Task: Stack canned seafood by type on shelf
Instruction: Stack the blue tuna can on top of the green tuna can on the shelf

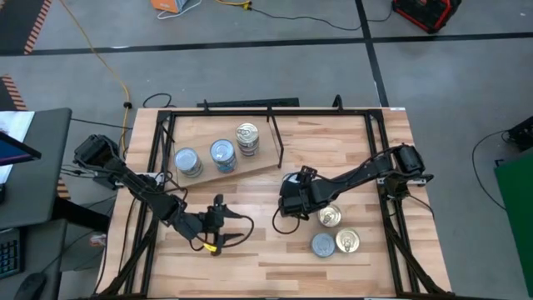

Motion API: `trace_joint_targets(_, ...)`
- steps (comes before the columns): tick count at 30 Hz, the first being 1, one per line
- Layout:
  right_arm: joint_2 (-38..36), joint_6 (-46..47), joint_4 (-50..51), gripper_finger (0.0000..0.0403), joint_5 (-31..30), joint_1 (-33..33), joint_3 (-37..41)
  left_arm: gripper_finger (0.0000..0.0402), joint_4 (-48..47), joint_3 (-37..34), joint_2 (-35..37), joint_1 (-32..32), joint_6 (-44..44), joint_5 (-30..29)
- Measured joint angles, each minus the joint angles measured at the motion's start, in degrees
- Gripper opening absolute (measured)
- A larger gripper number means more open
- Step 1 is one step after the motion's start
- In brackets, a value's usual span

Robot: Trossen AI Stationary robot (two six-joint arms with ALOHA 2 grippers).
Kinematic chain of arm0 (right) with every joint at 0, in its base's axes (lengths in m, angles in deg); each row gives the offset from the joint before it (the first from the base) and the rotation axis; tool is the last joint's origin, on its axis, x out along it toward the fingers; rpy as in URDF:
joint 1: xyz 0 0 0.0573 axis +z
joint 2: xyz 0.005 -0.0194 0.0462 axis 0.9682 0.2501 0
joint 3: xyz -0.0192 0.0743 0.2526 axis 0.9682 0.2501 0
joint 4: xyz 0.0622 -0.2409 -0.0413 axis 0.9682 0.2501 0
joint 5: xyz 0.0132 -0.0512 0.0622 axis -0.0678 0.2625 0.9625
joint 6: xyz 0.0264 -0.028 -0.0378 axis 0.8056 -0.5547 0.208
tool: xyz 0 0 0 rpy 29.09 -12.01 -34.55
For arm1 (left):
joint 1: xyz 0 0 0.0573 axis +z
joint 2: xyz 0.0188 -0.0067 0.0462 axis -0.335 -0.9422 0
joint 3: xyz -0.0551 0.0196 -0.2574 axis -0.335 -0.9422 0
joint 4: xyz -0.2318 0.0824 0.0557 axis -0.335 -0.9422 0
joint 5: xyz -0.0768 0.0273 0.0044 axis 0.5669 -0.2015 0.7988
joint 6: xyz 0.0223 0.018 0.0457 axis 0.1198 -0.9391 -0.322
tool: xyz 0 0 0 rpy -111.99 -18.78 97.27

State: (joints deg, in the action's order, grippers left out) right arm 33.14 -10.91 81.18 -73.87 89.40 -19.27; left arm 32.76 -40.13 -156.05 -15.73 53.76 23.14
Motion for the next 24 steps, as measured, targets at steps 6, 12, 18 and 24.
trace_joint_targets(6, 0.0, -2.63, -3.12, 0.0291, 1.69, -0.07, 0.0, 0.0249, -0.01, 0.0, 0.0, 0.04, -0.1, 0.0)
trace_joint_targets(12, 4.52, -5.52, -6.64, 0.0291, 4.5, 0.06, -0.07, 0.0249, -0.3, 0.0, 0.0, 0.04, -0.07, 0.18)
trace_joint_targets(18, 7.2, -8.12, -4.89, 0.0291, 2.07, 3.57, -1.36, 0.0249, -1.08, 0.0, 0.0, 0.02, -0.05, 0.49)
trace_joint_targets(24, 5.23, -15.0, -8.8, 0.0291, 8.35, 7.8, -2.41, 0.0249, -1.22, 0.0, 0.0, 0.02, -0.44, 0.76)
